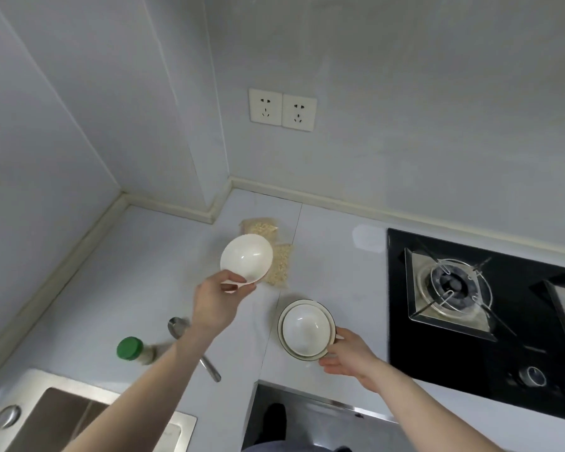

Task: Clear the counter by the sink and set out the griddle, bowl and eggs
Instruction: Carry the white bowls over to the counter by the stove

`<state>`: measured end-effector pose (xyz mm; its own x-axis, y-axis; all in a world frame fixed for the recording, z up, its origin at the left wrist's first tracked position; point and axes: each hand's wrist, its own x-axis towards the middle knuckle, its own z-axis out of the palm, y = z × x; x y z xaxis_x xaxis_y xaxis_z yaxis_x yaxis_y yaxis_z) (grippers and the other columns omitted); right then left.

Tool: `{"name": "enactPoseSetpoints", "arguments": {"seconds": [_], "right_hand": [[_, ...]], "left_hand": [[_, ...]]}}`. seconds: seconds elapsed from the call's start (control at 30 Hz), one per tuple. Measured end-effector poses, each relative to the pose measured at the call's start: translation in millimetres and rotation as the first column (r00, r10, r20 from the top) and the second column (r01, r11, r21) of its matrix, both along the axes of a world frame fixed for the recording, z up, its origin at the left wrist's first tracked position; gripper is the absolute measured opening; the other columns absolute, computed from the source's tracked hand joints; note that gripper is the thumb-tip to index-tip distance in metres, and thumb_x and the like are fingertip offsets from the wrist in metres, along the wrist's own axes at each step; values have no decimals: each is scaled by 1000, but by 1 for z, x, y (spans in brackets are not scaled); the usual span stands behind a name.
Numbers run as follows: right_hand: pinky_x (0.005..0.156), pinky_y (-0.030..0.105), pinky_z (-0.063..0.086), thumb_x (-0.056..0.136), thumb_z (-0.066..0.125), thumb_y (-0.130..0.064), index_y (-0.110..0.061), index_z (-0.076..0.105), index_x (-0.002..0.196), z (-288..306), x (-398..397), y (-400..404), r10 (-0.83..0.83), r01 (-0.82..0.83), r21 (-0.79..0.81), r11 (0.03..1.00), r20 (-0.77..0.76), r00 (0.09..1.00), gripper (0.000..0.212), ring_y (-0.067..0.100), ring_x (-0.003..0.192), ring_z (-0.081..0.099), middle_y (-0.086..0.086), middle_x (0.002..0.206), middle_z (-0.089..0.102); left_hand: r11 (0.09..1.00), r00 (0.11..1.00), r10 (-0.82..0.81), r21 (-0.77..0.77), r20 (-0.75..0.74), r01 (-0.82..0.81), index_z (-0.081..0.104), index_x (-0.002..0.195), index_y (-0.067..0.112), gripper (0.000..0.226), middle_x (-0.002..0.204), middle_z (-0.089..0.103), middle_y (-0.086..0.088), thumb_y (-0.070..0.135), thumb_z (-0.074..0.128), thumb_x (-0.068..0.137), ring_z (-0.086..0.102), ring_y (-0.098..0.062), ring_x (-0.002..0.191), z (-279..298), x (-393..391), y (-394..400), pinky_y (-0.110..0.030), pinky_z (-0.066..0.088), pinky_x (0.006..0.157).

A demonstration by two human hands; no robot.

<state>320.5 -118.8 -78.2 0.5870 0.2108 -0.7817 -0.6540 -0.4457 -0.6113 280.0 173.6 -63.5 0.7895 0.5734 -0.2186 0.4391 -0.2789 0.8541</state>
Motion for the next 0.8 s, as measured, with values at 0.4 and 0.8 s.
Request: {"name": "enactPoseSetpoints", "arguments": {"seconds": [0.4,0.8], "right_hand": [[78,38,63,93,61,-6,-16,36,153,-8,8,-12,-10,10,-3,1000,7,1000,66,27,93,76,2,123,67],[72,36,62,97,51,1,-18,49,140,-11,3,-10,-59,60,24,998,-21,998,47,29,93,75,12,111,72]], "left_hand": [[859,888,-409,239,-211,453,64,80,38,25,121,66,18,43,88,73,54,-14,115,-19,-28,-87,-32,51,88],[796,852,-472,305,-226,522,70,92,28,17,114,52,30,36,81,82,50,-8,128,-56,-35,-110,-24,44,79]]}}
